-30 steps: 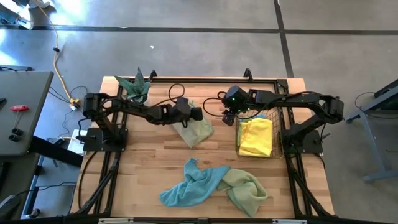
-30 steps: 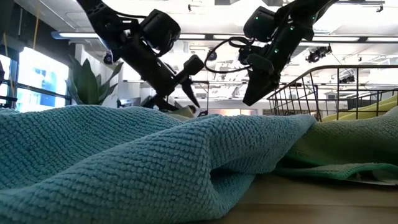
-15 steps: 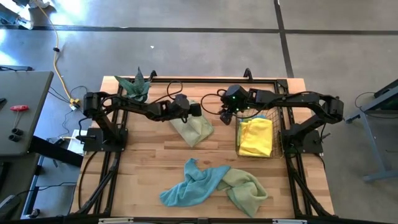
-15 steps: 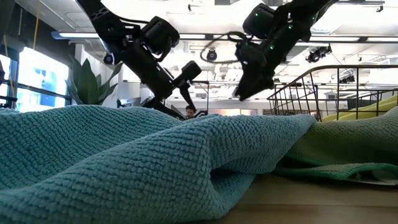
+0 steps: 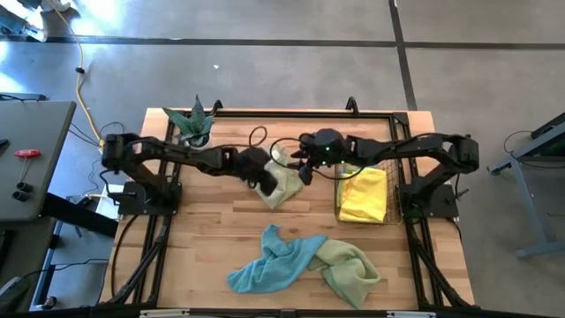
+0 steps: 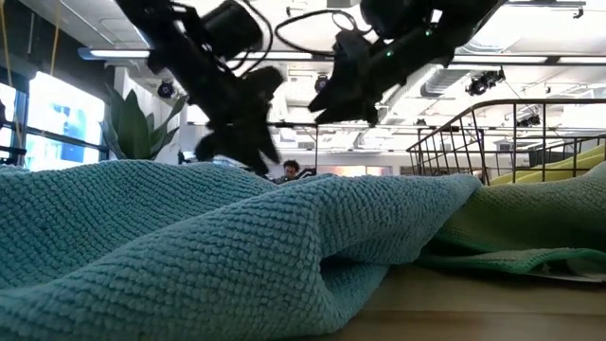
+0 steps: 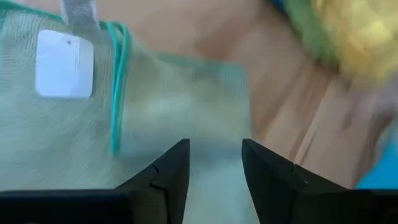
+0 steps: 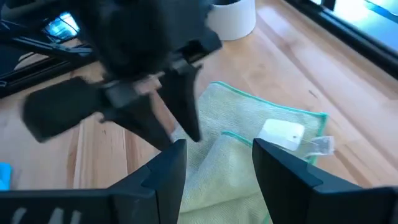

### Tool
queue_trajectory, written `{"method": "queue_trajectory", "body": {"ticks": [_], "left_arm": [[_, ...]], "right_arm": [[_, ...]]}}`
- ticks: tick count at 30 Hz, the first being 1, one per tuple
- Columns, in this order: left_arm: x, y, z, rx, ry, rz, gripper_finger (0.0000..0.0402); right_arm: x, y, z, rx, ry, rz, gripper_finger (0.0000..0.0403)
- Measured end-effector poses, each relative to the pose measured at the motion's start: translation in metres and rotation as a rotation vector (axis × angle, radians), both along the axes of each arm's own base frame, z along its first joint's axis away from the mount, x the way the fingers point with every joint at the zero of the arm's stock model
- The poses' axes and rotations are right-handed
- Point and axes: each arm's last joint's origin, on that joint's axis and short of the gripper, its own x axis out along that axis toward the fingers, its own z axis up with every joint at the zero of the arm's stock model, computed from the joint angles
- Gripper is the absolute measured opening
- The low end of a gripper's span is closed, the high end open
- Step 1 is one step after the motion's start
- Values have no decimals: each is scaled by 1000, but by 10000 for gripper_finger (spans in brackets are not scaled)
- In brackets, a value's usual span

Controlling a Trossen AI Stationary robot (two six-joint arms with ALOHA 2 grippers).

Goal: Fold microfiber towels
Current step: Fold the left green microfiber cloth

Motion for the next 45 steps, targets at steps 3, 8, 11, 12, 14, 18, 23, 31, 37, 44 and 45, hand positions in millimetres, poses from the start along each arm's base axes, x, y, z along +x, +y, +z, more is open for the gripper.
{"method": "queue_trajectory", "body": {"ticks": [3,8,11,12,14,18,23,31,37,44,45], "left_arm": [[-9,-20,0,101,146,-144,131],[-7,-34,-2,260,215,-199,131],[-8,-38,-7,256,259,-220,131],[-8,-40,-7,265,262,-227,131],[-9,-43,-9,294,271,-222,131],[-13,-45,-15,289,280,-206,131],[-20,-46,-27,277,270,-132,131],[-28,-39,-41,318,209,-30,131],[-36,-38,-50,298,207,-22,131],[-37,-37,-51,289,190,-26,131],[-36,-37,-51,290,186,-27,131]], "right_arm": [[10,4,-11,-1,-7,18,177],[28,9,-34,-12,-35,44,177],[35,11,-49,16,-32,39,177],[37,12,-54,25,-26,40,177],[42,14,-60,25,-17,49,177],[59,15,-66,9,-5,69,177],[77,12,-73,-19,73,95,177],[86,8,-79,-51,113,116,177],[87,8,-90,-57,141,155,177],[85,3,-102,-60,197,163,177],[82,2,-105,-60,230,166,177]]}}
